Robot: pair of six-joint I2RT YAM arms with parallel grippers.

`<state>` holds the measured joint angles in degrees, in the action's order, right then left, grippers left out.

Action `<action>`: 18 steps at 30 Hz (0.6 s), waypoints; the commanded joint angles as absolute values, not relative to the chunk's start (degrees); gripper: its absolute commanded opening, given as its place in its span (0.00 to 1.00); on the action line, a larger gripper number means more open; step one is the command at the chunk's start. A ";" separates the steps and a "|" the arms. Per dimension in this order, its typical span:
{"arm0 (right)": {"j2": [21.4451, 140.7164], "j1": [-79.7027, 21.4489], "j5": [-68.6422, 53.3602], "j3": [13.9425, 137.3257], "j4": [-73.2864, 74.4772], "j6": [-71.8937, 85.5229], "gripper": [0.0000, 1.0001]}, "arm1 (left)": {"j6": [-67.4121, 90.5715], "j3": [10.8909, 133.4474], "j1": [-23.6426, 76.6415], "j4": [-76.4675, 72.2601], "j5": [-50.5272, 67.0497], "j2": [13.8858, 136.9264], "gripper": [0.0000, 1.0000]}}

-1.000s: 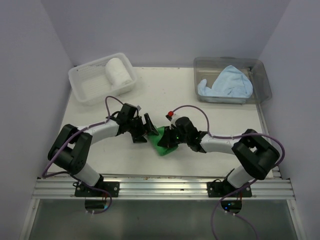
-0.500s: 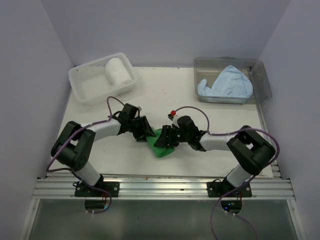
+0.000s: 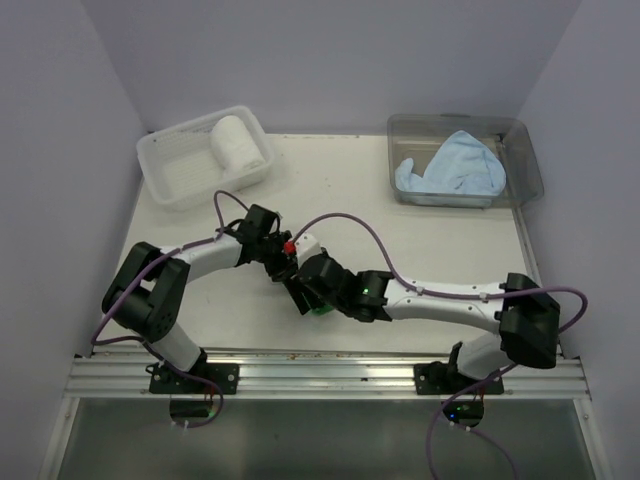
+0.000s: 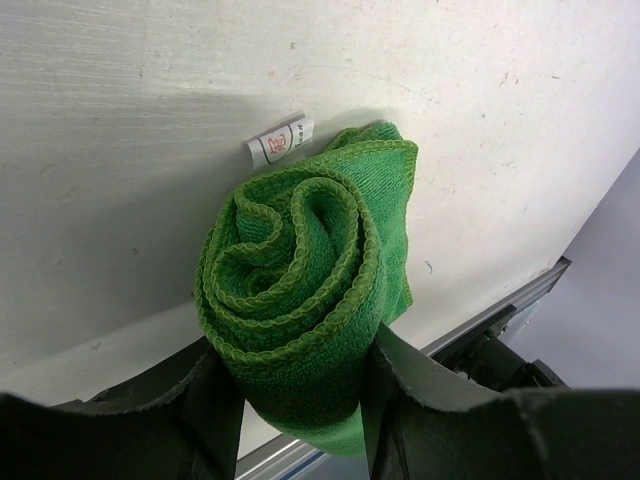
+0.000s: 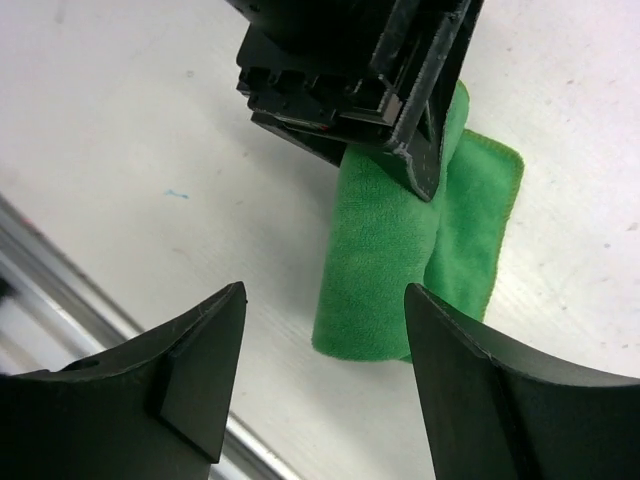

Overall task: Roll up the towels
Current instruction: Roll the towel

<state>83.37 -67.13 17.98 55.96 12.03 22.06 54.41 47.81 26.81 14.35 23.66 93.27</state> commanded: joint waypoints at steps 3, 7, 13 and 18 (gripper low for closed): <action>91.47 -71.89 33.38 61.69 18.72 12.57 0.65 | 53.17 50.19 26.90 16.43 22.06 93.08 0.46; 96.22 -74.61 36.21 64.16 18.55 10.73 0.64 | 53.44 50.10 26.98 16.61 21.71 93.16 0.46; 101.85 -75.15 41.56 64.69 17.93 11.34 0.60 | 53.70 50.10 26.98 16.79 21.71 93.08 0.46; 104.06 -74.62 42.11 64.95 18.54 14.59 0.23 | 53.44 50.19 26.98 16.79 21.80 92.99 0.53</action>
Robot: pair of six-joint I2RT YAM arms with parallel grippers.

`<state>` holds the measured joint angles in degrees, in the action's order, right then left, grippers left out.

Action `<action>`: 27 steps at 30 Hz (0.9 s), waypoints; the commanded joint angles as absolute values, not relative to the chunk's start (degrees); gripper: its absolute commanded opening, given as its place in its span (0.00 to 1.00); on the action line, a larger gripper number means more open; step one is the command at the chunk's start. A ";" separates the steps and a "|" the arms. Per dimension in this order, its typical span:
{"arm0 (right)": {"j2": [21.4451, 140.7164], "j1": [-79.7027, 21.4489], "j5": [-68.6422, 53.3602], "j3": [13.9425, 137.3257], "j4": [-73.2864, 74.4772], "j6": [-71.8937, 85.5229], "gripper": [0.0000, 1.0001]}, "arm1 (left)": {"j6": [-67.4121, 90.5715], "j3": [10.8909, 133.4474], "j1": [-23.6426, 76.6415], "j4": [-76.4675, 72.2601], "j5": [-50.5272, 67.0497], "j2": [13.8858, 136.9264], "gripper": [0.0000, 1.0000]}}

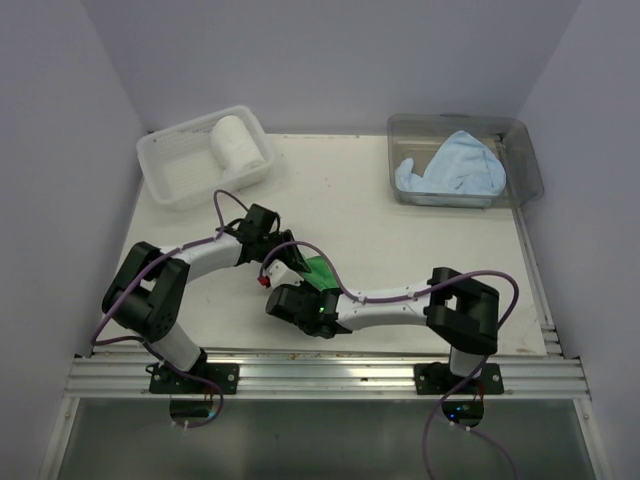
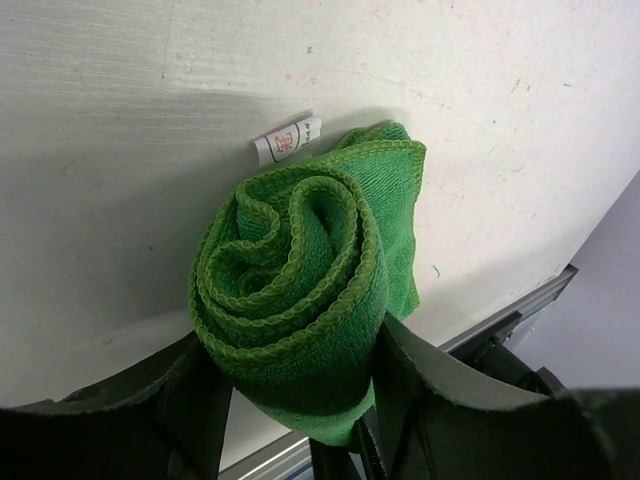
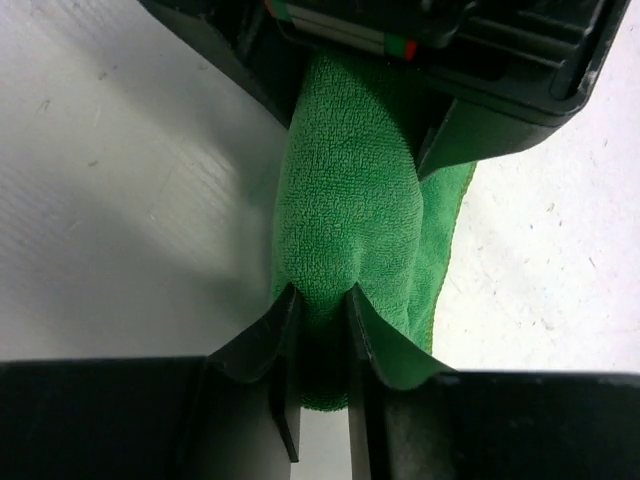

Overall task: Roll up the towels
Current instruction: Roll the towel

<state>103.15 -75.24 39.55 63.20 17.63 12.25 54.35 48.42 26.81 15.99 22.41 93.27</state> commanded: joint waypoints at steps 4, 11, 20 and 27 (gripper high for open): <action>100.56 -70.85 32.54 62.59 15.74 16.78 0.11 | 53.00 50.01 26.89 17.05 22.06 92.64 0.74; 90.97 -61.36 11.53 52.75 6.34 23.28 0.10 | 53.00 50.01 26.89 16.18 22.67 91.41 0.90; 86.66 -54.41 -6.75 43.70 -7.99 32.33 0.10 | 53.88 48.69 26.89 13.01 25.31 91.67 0.87; 87.10 -48.26 -18.27 37.45 -20.63 40.68 0.09 | 53.88 48.52 26.98 12.57 25.84 91.76 0.87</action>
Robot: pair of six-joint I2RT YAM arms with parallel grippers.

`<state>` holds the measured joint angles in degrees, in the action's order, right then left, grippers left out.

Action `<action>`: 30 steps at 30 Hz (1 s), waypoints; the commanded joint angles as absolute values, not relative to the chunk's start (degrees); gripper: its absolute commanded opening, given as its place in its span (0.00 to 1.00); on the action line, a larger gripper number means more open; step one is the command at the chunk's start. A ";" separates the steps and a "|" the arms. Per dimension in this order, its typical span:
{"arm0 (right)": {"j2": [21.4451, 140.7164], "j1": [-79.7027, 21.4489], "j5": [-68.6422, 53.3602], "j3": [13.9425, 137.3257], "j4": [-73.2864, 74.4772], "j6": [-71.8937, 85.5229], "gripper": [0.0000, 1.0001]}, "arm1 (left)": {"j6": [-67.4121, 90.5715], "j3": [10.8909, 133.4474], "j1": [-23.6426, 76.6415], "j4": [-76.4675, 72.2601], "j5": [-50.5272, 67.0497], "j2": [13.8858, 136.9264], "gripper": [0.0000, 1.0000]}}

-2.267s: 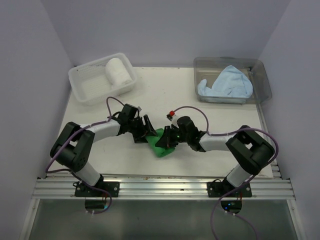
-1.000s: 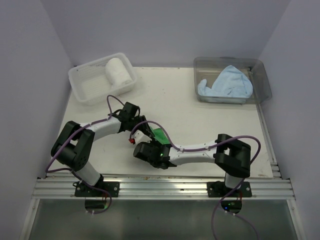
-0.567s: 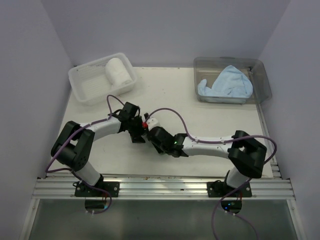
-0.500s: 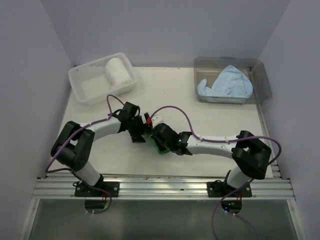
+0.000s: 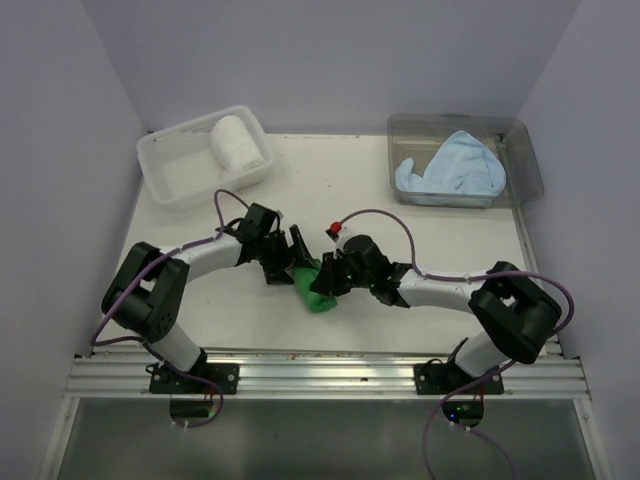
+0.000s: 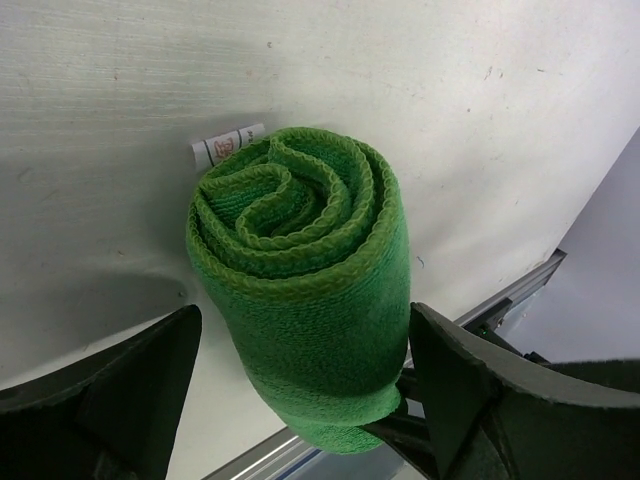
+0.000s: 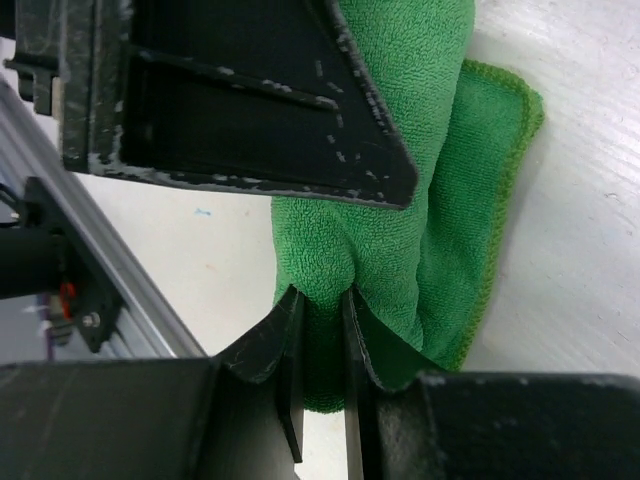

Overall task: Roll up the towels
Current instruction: Roll the towel

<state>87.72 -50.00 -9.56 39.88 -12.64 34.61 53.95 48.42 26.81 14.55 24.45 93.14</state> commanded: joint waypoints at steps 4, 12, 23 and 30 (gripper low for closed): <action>87.80 -44.92 -22.85 35.07 -24.95 44.03 0.08 | 53.79 48.43 27.07 12.39 25.84 92.02 0.81; 85.09 -44.30 -21.72 35.77 -16.91 40.97 0.31 | 54.05 48.69 27.16 13.18 25.14 92.55 0.52; 76.99 -54.30 5.94 50.42 12.72 23.84 0.69 | 53.96 50.10 27.33 16.87 22.68 92.99 0.46; 88.05 -66.87 28.02 64.76 25.39 18.64 0.69 | 54.14 50.71 27.33 18.19 21.71 93.25 0.47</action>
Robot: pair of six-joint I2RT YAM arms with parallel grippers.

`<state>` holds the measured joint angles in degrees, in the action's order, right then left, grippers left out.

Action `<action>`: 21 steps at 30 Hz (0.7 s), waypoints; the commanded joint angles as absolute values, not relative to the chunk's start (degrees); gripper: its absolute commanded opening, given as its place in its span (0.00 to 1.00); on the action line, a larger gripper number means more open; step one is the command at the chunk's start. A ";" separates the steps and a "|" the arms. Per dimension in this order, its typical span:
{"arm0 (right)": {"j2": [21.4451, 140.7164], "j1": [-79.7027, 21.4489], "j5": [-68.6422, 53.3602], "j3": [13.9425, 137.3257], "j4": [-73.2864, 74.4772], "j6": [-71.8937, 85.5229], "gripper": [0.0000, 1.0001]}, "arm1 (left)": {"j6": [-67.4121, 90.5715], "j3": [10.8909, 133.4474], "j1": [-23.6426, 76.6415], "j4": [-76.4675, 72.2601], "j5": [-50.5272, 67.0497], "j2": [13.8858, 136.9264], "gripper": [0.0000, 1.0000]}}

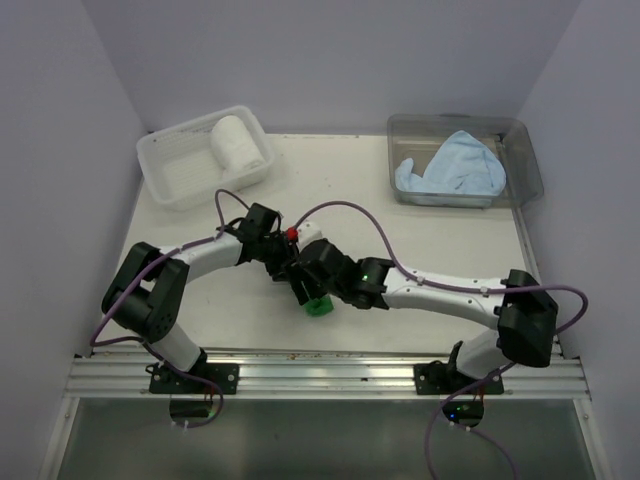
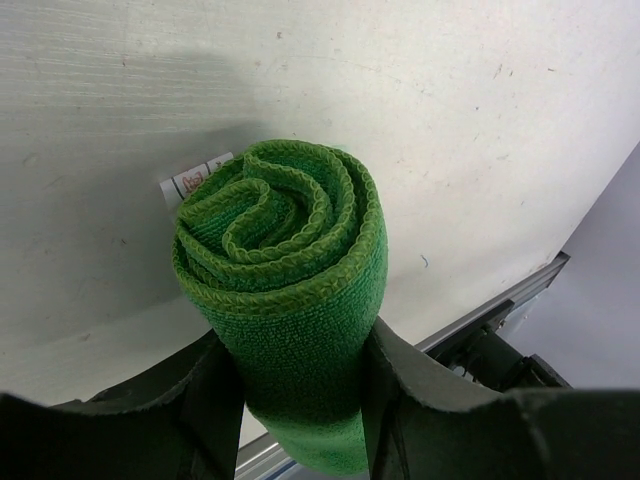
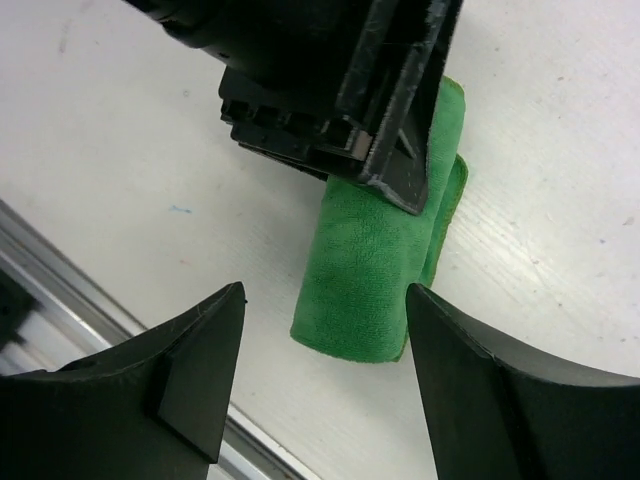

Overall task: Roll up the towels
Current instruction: Roll the towel

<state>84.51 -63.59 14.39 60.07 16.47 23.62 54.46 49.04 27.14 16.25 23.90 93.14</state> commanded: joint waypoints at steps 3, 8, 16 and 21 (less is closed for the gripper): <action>92.36 -70.13 32.94 67.67 26.89 17.32 0.70 | 54.14 50.89 27.42 18.46 21.62 93.34 0.47; 99.13 -74.44 40.33 70.75 28.04 15.47 0.70 | 54.40 50.98 27.42 18.54 21.45 93.69 0.47; 104.23 -77.96 46.48 73.12 28.74 15.20 0.71 | 54.40 51.15 27.42 18.90 21.27 94.04 0.47; 106.78 -79.36 50.27 74.62 29.97 14.59 0.73 | 54.49 51.24 27.42 18.98 21.09 94.04 0.48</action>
<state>105.82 -78.56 44.62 72.05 28.67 15.25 54.48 49.69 27.16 17.50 23.24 93.45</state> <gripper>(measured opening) 0.724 0.477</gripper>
